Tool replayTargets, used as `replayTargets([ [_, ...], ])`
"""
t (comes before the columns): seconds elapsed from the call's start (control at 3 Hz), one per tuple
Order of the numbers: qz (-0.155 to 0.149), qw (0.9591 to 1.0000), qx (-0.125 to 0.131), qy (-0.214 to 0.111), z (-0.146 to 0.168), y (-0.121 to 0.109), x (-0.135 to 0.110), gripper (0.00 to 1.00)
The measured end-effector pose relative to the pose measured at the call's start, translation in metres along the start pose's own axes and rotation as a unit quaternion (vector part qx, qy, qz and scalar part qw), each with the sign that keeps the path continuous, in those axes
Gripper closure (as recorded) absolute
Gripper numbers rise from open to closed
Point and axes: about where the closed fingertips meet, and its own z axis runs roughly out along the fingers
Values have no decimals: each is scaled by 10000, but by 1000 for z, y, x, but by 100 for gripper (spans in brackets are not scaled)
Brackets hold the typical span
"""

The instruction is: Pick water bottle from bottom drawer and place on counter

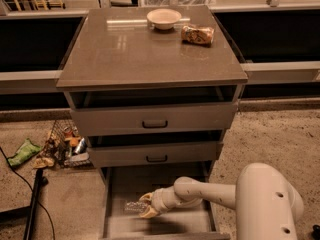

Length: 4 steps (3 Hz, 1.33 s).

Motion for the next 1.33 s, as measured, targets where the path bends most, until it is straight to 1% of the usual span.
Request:
replayTargets([
  [0.33, -137, 9998, -75, -107, -7, 1, -13, 100],
  [0.67, -585, 9982, 30, -120, -40, 0, -54, 100],
  [1.0, -1109, 9938, -51, 63, -80, 20, -108, 100],
  [1.33, -1577, 9873, -162, 40, -114, 50, -153, 100],
])
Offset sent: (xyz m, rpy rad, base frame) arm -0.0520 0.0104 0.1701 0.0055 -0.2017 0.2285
